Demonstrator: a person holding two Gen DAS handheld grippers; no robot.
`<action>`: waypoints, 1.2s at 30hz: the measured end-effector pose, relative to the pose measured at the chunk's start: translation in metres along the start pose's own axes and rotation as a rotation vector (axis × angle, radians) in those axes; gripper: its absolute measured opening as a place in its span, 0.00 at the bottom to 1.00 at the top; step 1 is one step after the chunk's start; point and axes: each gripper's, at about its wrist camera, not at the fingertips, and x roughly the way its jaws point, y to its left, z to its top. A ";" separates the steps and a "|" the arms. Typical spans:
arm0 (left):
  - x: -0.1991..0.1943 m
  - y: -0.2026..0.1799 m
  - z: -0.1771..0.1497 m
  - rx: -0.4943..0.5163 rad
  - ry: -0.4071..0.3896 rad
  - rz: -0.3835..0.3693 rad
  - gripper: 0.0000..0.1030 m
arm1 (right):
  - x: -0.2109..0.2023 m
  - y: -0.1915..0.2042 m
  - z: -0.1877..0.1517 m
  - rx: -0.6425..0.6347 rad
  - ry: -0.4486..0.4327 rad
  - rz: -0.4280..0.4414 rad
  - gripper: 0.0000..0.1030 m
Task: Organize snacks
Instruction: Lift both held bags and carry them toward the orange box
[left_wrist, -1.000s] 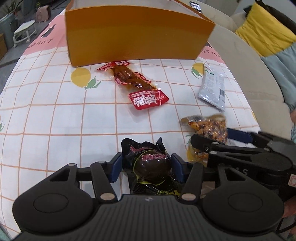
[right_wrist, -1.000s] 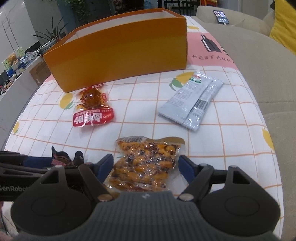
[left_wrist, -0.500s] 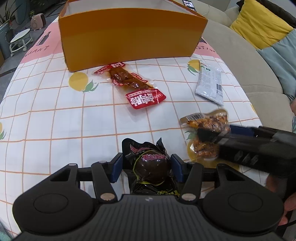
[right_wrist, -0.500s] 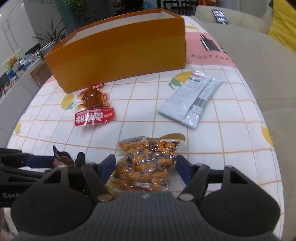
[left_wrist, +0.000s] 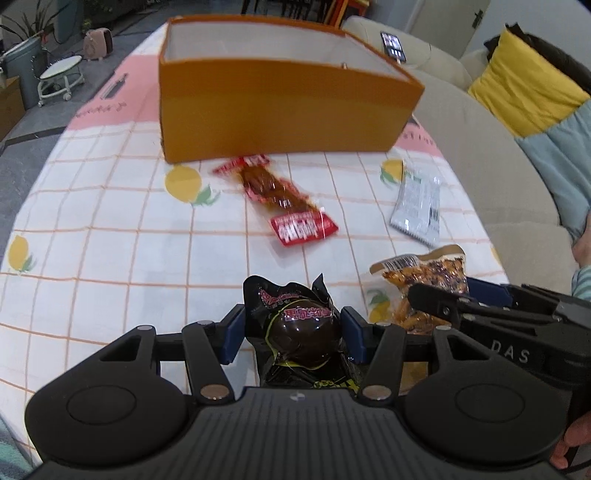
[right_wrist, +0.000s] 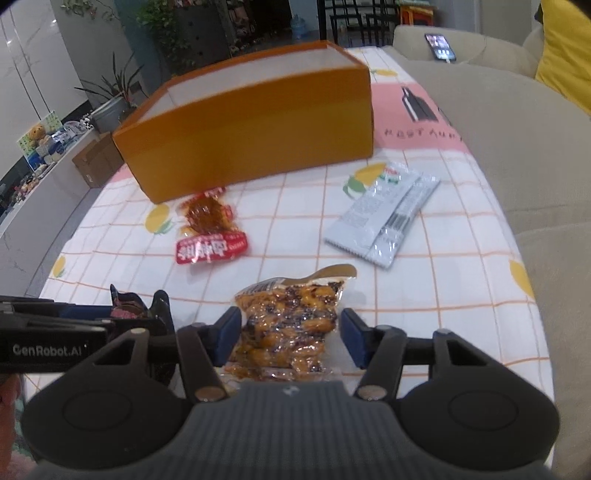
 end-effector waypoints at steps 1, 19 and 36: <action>-0.004 0.000 0.002 -0.004 -0.013 -0.001 0.61 | -0.004 0.001 0.001 -0.003 -0.011 0.003 0.55; -0.032 -0.002 0.033 0.023 -0.124 0.030 0.61 | -0.008 0.010 0.036 -0.063 0.018 0.033 0.08; -0.010 0.018 0.029 -0.021 -0.063 0.051 0.61 | 0.073 0.025 0.037 -0.504 0.179 0.162 0.78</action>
